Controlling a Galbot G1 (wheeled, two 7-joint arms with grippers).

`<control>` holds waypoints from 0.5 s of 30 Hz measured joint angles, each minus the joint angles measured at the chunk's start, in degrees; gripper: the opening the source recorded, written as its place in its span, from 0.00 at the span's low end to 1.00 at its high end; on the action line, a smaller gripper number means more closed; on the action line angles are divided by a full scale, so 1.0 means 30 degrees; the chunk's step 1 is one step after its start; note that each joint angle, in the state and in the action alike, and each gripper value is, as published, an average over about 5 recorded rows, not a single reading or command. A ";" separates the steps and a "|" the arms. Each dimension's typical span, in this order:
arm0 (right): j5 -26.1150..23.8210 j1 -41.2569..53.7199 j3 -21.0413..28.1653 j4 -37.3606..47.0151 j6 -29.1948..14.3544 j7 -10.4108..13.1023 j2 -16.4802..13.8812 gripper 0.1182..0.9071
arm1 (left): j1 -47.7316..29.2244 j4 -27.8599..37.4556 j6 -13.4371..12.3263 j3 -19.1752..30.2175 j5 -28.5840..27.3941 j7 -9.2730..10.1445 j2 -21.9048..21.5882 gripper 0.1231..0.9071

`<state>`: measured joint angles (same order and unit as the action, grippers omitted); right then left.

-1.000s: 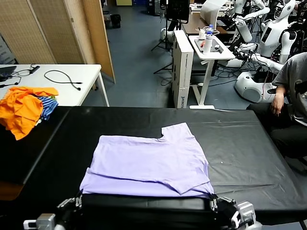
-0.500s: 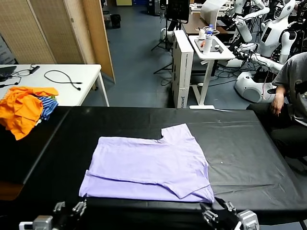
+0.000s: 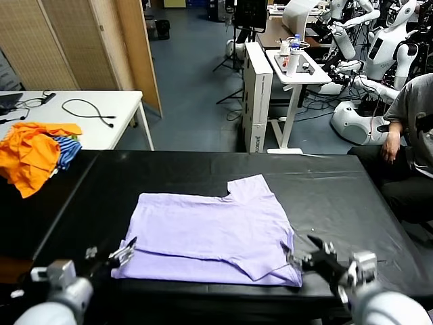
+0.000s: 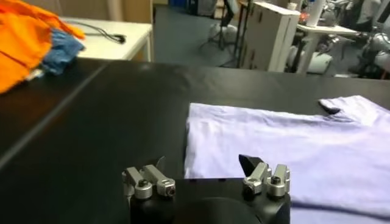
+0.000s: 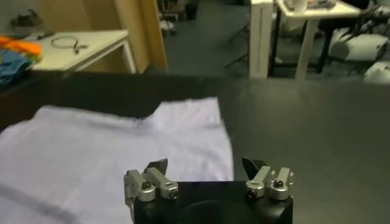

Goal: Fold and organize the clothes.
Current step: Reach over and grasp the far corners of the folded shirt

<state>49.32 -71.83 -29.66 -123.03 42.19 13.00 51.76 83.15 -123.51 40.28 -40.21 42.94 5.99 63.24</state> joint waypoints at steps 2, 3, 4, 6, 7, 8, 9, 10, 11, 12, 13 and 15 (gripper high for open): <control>0.0106 0.1042 0.0673 0.0767 0.0000 0.0111 0.0031 1.00 | -0.1130 0.0800 0.0127 0.0415 0.0481 0.0088 -0.0364 1.00; 0.0158 0.1566 0.1036 0.1159 0.0001 0.0131 0.0069 1.00 | -0.1685 0.1218 0.0152 0.0631 0.0601 0.0110 -0.0494 1.00; 0.0207 0.2084 0.1397 0.1549 0.0001 0.0126 0.0114 1.00 | -0.2233 0.1661 0.0156 0.0859 0.0664 0.0125 -0.0589 1.00; 0.0299 0.3133 0.2132 0.2382 0.0001 0.0093 0.0234 1.00 | -0.3323 0.2633 0.0163 0.1380 0.0698 0.0148 -0.0676 1.00; 0.0316 0.3634 0.2484 0.2800 0.0001 0.0074 0.0296 1.00 | -0.3847 0.3134 0.0174 0.1653 0.0688 0.0156 -0.0687 1.00; 0.0329 0.4121 0.2819 0.3222 0.0001 0.0056 0.0356 1.00 | -0.4380 0.3667 0.0189 0.1956 0.0672 0.0163 -0.0697 1.00; 0.0339 0.4598 0.3153 0.3656 0.0001 0.0039 0.0422 1.00 | -0.4906 0.4193 0.0208 0.2272 0.0657 0.0169 -0.0711 1.00; 0.0344 0.5061 0.3481 0.4092 0.0001 0.0024 0.0482 1.00 | -0.5405 0.4690 0.0226 0.2584 0.0642 0.0168 -0.0737 1.00; 0.0340 0.5489 0.3781 0.4521 0.0001 0.0009 0.0540 1.00 | -0.5893 0.5178 0.0236 0.2908 0.0626 0.0164 -0.0775 1.00; 0.0338 0.5901 0.4075 0.4949 0.0001 -0.0020 0.0601 1.00 | -0.6375 0.5652 0.0242 0.3243 0.0616 0.0155 -0.0816 1.00; 0.0334 0.6291 0.4351 0.5367 0.0001 -0.0061 0.0661 1.00 | -0.6819 0.6086 0.0243 0.3553 0.0606 0.0147 -0.0856 1.00; 0.0304 0.6998 0.4861 0.6172 0.0001 -0.0152 0.0780 1.00 | -0.7639 0.6907 0.0225 0.4140 0.0558 0.0123 -0.0932 1.00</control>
<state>50.23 -50.84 -15.07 -104.51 42.19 12.54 54.10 60.23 -102.79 40.96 -27.79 44.61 6.36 60.44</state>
